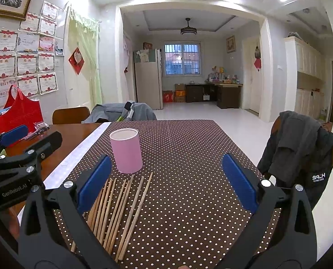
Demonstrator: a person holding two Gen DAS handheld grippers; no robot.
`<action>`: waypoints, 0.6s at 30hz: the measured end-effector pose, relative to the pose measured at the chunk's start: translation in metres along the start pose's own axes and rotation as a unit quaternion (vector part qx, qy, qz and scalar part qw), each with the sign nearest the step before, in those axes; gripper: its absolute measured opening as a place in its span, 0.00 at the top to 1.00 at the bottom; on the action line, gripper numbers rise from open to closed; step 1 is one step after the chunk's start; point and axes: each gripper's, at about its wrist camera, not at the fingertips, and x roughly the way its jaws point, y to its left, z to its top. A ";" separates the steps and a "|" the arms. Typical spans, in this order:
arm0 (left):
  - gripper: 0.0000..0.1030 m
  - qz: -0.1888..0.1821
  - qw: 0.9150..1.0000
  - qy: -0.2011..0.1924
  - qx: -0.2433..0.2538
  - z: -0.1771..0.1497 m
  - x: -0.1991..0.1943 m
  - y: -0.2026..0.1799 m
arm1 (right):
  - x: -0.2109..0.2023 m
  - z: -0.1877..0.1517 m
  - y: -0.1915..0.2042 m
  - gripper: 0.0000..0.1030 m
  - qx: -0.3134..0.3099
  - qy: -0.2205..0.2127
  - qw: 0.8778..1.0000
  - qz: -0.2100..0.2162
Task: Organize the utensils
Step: 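Lower the left gripper onto one chopstick and close on it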
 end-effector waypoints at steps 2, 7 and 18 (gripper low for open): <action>0.10 -0.002 1.000 0.008 -0.001 0.000 0.005 0.000 | 0.004 0.000 -0.001 0.06 -0.001 0.005 1.000 0.000; 0.10 -0.005 0.999 0.047 -0.004 -0.006 0.022 0.006 | 0.022 -0.004 0.000 0.06 0.002 0.038 0.999 0.015; 0.10 -0.048 0.973 0.219 -0.051 -0.046 0.079 0.047 | 0.077 -0.027 0.006 0.06 0.011 0.153 0.987 0.053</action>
